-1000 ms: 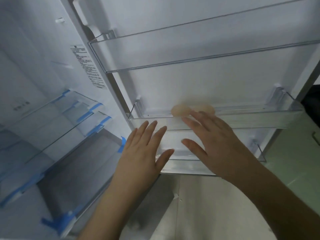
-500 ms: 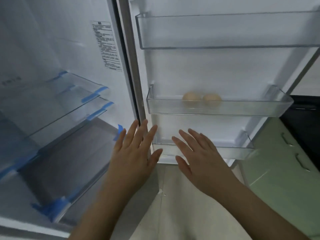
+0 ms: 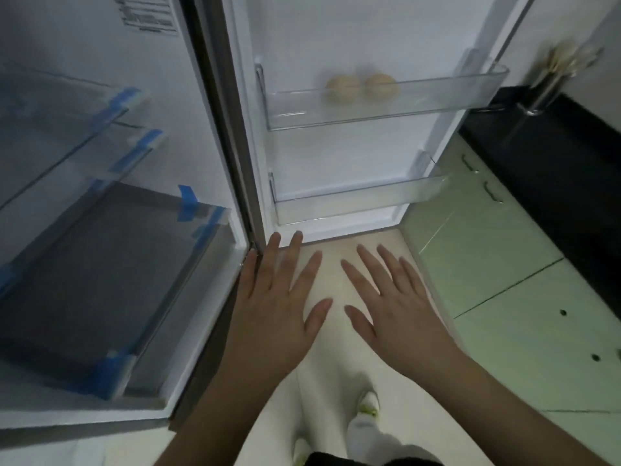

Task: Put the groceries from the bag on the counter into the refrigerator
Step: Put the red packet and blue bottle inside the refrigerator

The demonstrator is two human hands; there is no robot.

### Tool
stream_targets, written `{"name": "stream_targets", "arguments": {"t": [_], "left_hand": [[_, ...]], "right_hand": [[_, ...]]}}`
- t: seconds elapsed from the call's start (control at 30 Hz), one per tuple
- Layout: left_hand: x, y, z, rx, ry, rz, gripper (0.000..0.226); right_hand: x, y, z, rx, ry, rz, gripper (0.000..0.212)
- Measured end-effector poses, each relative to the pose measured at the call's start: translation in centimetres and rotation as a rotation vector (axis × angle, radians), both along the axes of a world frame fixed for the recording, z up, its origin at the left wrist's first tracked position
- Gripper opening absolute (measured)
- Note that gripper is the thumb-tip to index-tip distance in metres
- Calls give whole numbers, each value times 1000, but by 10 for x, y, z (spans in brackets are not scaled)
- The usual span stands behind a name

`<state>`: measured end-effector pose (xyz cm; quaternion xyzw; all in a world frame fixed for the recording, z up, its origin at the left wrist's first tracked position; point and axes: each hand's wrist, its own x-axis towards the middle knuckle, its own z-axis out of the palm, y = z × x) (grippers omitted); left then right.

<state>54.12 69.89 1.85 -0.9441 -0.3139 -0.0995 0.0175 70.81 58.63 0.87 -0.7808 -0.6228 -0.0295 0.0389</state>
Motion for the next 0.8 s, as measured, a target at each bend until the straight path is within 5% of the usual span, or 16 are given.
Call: {"name": "stream_targets", "arguments": {"t": [0.5, 0.8], "left_hand": [[55, -105, -7, -36, 15, -441, 62], [89, -240, 8, 52, 140, -727, 61]], "right_hand": [[-11, -157, 0, 8, 38, -452, 58], [-48, -336, 1, 97, 169, -810, 57]]}}
